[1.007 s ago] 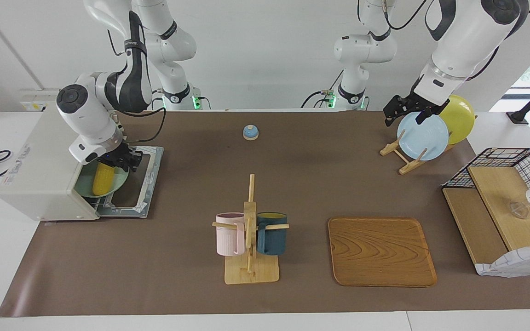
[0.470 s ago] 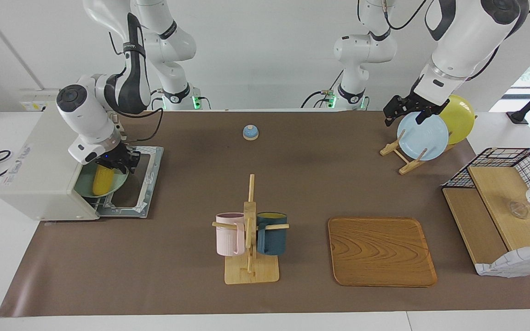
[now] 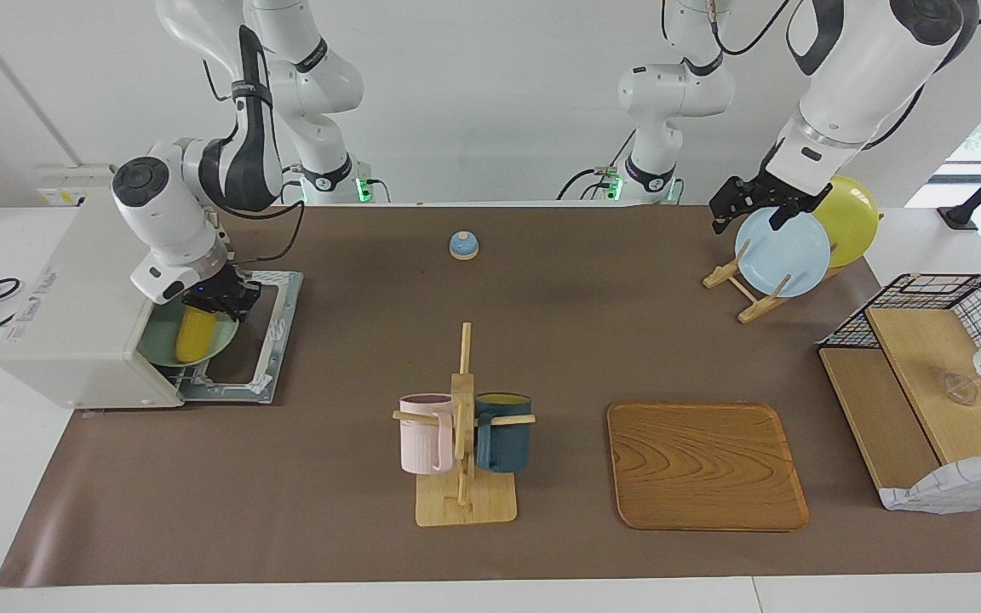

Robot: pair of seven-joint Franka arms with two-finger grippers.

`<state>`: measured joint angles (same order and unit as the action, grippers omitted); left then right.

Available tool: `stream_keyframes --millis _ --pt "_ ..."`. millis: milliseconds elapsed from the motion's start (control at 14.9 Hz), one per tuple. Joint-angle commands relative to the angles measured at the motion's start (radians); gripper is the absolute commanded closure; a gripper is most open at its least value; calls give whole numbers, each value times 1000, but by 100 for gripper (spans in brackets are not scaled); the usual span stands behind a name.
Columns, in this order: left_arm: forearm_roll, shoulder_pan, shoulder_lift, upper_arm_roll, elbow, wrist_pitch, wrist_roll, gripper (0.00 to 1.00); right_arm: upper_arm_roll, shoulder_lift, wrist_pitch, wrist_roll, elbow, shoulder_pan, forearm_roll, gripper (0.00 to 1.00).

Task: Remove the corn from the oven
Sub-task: 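Pull the green plate with corn out of the oven with the right gripper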

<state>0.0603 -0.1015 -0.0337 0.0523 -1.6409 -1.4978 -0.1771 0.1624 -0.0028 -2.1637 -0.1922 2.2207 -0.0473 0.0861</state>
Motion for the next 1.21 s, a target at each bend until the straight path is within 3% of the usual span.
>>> stream_keyframes --millis 0,134,336,537,739,873,1141 --pt "-16 6 -6 4 10 18 4 0 -7 -8 1 -15 7 -26 67 100" --pt "-16 6 -6 6 10 18 4 0 -9 13 62 41 -68 -147 66 100" --pt "-16 6 -5 4 10 18 4 0 -9 56 142 282 -180 -372 73 100" --pt "-16 6 -5 4 10 18 4 0 -12 205 305 495 -430 -518 49 100" --pt "-16 6 -5 6 10 16 4 0 -53 451 406 777 -733 -644 -9 100" --pt "-16 6 -5 4 10 18 4 0 -78 530 318 952 -762 -681 -31 100" --pt "-16 6 -6 6 10 18 4 0 -118 553 201 1043 -702 -716 -55 100"
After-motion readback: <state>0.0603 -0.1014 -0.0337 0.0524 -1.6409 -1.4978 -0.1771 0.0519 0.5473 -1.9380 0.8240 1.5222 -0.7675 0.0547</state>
